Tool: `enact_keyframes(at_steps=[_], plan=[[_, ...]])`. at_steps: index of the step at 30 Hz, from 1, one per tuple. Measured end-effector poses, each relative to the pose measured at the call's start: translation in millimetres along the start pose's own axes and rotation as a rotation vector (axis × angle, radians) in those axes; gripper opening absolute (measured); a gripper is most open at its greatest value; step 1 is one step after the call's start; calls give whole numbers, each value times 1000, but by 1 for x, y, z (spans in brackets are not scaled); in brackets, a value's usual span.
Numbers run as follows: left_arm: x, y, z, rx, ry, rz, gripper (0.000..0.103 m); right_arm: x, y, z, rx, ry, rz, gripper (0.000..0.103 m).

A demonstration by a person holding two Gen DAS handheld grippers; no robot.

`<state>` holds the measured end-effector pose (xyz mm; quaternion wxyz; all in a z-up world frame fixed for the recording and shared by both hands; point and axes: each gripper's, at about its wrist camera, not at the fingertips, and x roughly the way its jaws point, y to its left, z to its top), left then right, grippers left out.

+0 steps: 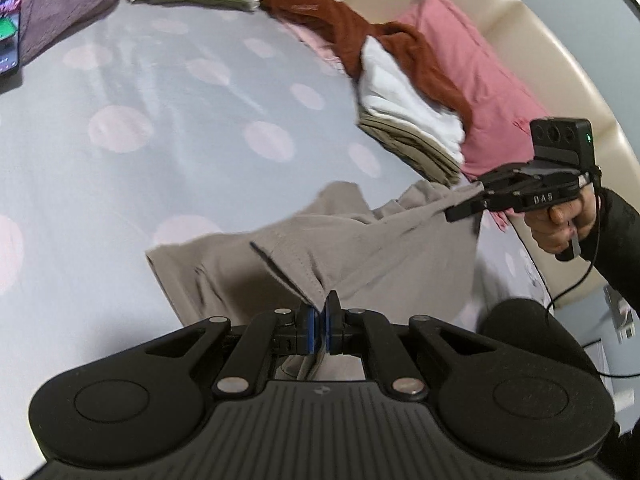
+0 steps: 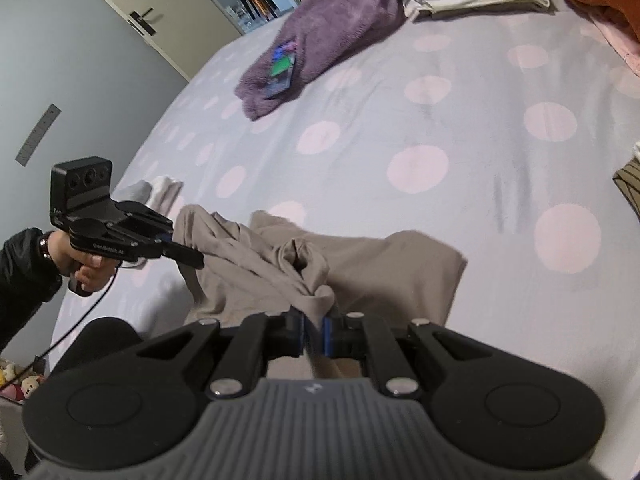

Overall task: Fold clothes
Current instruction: 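Lower the folded edge onto the shirt and open both grippers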

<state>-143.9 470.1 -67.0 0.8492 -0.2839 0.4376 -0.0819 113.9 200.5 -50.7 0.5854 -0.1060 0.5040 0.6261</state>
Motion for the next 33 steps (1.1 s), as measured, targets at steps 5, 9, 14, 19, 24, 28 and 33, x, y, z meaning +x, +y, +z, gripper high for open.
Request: enact_keyframes(at_steps=[5, 9, 14, 19, 24, 28, 33], plan=[[23, 26, 14, -44, 36, 8, 3, 23, -25, 19, -5, 30, -6, 10], [38, 42, 16, -80, 63, 20, 3, 40, -37, 31, -38, 57, -11, 10], [50, 59, 14, -131, 81, 31, 3, 64, -51, 41, -66, 81, -32, 15], [45, 68, 7, -263, 13, 101, 13, 78, -70, 36, -20, 48, -157, 38], [15, 62, -10, -324, -68, 213, 20, 43, -70, 25, 61, -111, -205, 43], [-11, 27, -31, -264, -120, 310, 20, 24, -49, -4, 88, -155, -258, 44], [-14, -24, -65, -283, -179, 377, 46, 9, -17, -45, 109, -175, -322, 45]])
